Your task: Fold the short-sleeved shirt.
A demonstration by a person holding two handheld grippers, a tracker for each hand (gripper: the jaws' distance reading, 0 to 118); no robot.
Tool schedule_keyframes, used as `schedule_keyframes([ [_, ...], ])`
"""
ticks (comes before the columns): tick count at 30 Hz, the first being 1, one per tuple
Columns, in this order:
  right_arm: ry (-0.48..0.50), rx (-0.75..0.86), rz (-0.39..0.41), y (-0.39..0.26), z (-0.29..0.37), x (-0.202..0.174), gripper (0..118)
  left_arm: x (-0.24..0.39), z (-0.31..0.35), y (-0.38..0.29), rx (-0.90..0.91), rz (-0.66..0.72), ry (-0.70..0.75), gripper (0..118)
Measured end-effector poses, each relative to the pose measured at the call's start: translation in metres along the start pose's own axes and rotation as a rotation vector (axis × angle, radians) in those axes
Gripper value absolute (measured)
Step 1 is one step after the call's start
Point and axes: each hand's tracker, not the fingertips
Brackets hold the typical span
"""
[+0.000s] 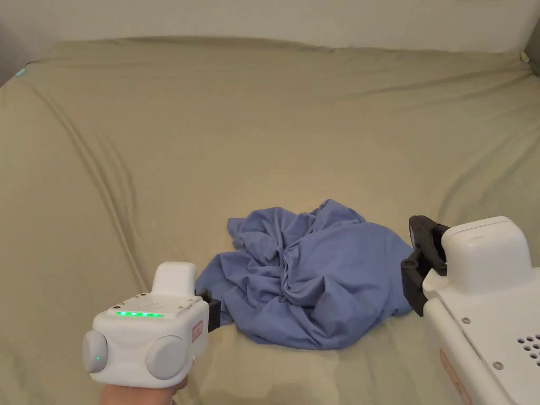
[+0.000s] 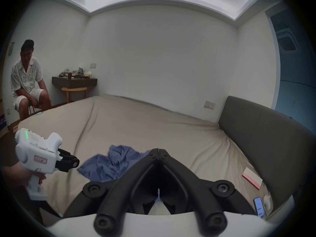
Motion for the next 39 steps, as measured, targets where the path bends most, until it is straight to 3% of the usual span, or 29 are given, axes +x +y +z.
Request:
schedule_keyframes([
  [4, -0.029, -0.072, -0.065, -0.020, -0.007, 0.019, 0, 0.001, -0.040, 0.010, -0.039, -0.024, 0.070, 100],
  [5, -0.039, -0.082, -0.069, -0.024, -0.008, 0.023, 0, 0.001, -0.047, 0.011, -0.028, -0.030, 0.070, 105],
  [11, -0.079, -0.133, -0.062, -0.037, -0.013, 0.039, 0, 0.012, -0.079, 0.017, -0.087, -0.095, 0.097, 105],
  [13, -0.082, -0.148, -0.052, -0.039, -0.017, 0.041, 0, 0.014, -0.085, 0.012, -0.100, -0.098, 0.080, 104],
  [15, -0.081, -0.161, -0.046, -0.041, -0.022, 0.041, 0, 0.016, -0.086, 0.008, -0.089, -0.095, 0.075, 94],
  [18, -0.068, -0.177, -0.037, -0.042, -0.036, 0.042, 0, 0.029, -0.072, 0.004, -0.044, -0.146, 0.048, 60],
  [19, -0.058, -0.183, -0.034, -0.043, -0.043, 0.042, 0, 0.033, -0.068, 0.003, -0.020, -0.173, 0.061, 16],
  [20, -0.040, -0.200, -0.031, -0.044, -0.052, 0.042, 0, 0.033, -0.063, 0.004, 0.000, -0.193, 0.054, 5],
  [21, -0.020, -0.217, -0.030, -0.044, -0.062, 0.043, 0, 0.034, -0.059, 0.005, 0.011, -0.187, 0.002, 5],
  [28, 0.103, -0.422, -0.051, -0.057, -0.169, 0.062, 0, 0.021, 0.020, 0.014, 0.157, -0.150, 0.017, 5],
  [29, 0.105, -0.436, -0.060, -0.061, -0.186, 0.065, 6, 0.017, 0.029, 0.013, 0.171, -0.146, 0.014, 5],
  [30, 0.109, -0.478, -0.078, -0.066, -0.210, 0.069, 24, 0.011, 0.033, 0.013, 0.174, -0.147, 0.012, 5],
  [32, 0.132, -0.595, -0.082, -0.077, -0.246, 0.069, 99, 0.003, 0.040, 0.010, 0.176, -0.134, 0.012, 5],
  [33, 0.149, -0.647, -0.073, -0.086, -0.264, 0.069, 118, 0.000, 0.041, 0.008, 0.167, -0.127, 0.012, 5],
  [35, 0.130, -0.688, -0.059, -0.096, -0.283, 0.063, 108, -0.002, 0.037, 0.004, 0.144, -0.109, 0.017, 5],
  [39, 0.120, -0.753, -0.052, -0.123, -0.310, 0.055, 110, -0.006, 0.025, -0.010, 0.107, -0.086, 0.012, 5],
])
